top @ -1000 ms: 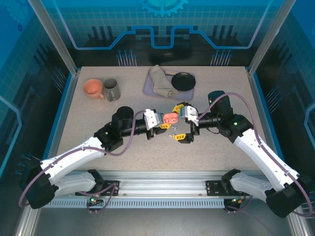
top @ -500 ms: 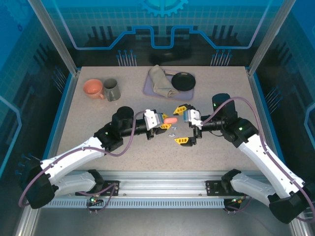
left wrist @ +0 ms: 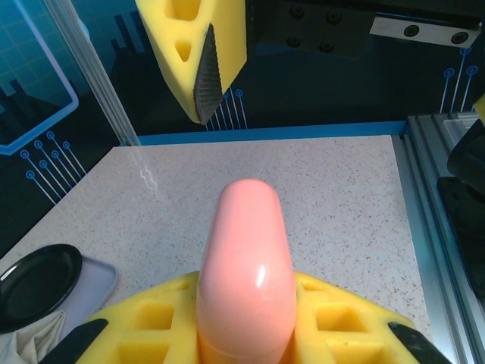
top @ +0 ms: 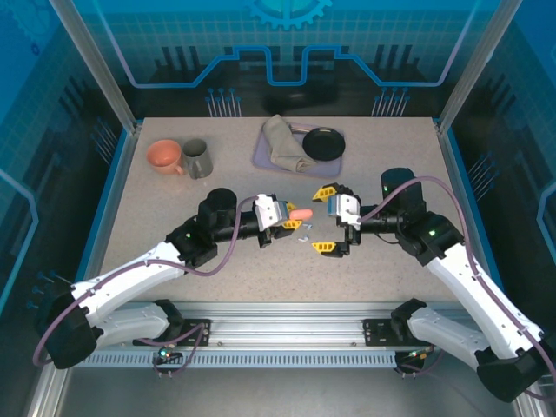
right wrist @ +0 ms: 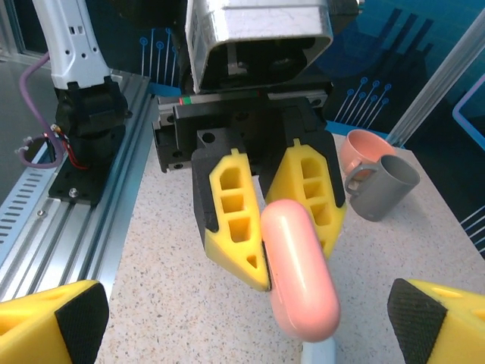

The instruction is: Insert the wireless bluetooth earbuds into the charging case

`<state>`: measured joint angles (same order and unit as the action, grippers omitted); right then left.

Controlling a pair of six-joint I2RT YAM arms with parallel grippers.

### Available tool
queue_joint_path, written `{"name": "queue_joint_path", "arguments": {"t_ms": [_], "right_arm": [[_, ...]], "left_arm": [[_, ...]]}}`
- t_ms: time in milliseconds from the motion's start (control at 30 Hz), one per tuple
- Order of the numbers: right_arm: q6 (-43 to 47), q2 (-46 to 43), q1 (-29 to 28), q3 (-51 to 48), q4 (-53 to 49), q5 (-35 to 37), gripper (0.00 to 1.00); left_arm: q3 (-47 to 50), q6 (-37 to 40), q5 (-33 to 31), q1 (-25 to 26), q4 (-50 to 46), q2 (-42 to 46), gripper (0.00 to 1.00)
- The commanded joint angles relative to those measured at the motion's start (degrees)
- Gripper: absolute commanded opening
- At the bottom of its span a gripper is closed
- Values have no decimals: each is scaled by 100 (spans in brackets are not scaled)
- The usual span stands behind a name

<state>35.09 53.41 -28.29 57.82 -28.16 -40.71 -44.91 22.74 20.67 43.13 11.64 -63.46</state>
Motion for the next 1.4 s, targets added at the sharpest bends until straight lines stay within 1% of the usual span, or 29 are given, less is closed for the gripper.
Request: {"name": "queue_joint_path", "arguments": {"t_ms": [0,100,133,267,400,500,733,800,1033,1367], "right_arm": [[57,89,42,109,-247,-69,92],[25,117,-20,107,-142,-162,83],[48,126,-48,107,-144,-124,82],[116,220,-70,71,-170,27,73],[62,377,-110,89,-146,40,60],[11,450,-172,99,-73,106,57],[-53,535,-194,61,-14,91,40],[-56,595,-211,61,-36,108,38],[-119,729,-281,70,5,50,37],[-141,794,-308,81,-57,55,28]], "left_arm": [[-227,180,131,35,-180,148,0],[-311,260,262,35,-377,150,0],[-307,273,295,29,-397,158,0],[-334,332,337,36,-401,168,0],[-363,323,386,32,-408,167,0],[-378,319,422,34,-431,159,0],[-395,323,423,28,-485,171,0],[-401,314,432,28,-467,164,0],[-398,301,438,33,-449,156,0],[-383,284,417,34,-414,150,0]]}}
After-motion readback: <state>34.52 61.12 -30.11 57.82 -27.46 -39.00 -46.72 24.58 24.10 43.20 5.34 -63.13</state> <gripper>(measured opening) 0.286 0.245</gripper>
